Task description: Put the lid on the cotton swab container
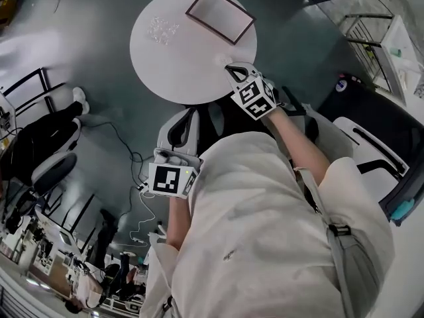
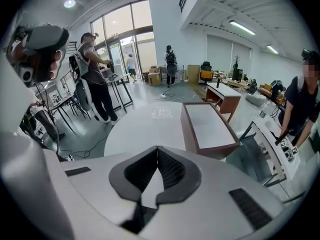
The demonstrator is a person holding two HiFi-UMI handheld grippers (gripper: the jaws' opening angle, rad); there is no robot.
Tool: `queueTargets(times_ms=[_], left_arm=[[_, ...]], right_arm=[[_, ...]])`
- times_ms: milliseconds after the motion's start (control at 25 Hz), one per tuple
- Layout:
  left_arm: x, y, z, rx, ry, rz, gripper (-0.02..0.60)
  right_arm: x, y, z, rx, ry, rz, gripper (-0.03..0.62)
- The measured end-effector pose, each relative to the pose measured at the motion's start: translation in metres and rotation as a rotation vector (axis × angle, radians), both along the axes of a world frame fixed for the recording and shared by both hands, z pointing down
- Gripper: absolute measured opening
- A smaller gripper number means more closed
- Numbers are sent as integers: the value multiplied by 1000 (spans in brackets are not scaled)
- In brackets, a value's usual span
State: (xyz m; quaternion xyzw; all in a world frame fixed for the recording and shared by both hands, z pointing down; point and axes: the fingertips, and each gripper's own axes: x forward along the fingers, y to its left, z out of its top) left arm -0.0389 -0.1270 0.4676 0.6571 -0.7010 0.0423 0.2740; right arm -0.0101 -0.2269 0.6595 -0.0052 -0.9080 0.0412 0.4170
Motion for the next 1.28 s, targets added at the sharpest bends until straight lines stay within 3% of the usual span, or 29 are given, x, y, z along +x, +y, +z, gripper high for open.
queueTargets(times_ms=[480,1280], left_arm=[[9,-3,31,-47,40,13,9],[-3,-4,39,-77,49,9,9]], right_arm=[[-10,-14,41,88,53,-43,6],[-21,-25,65,67,94,-28,6]])
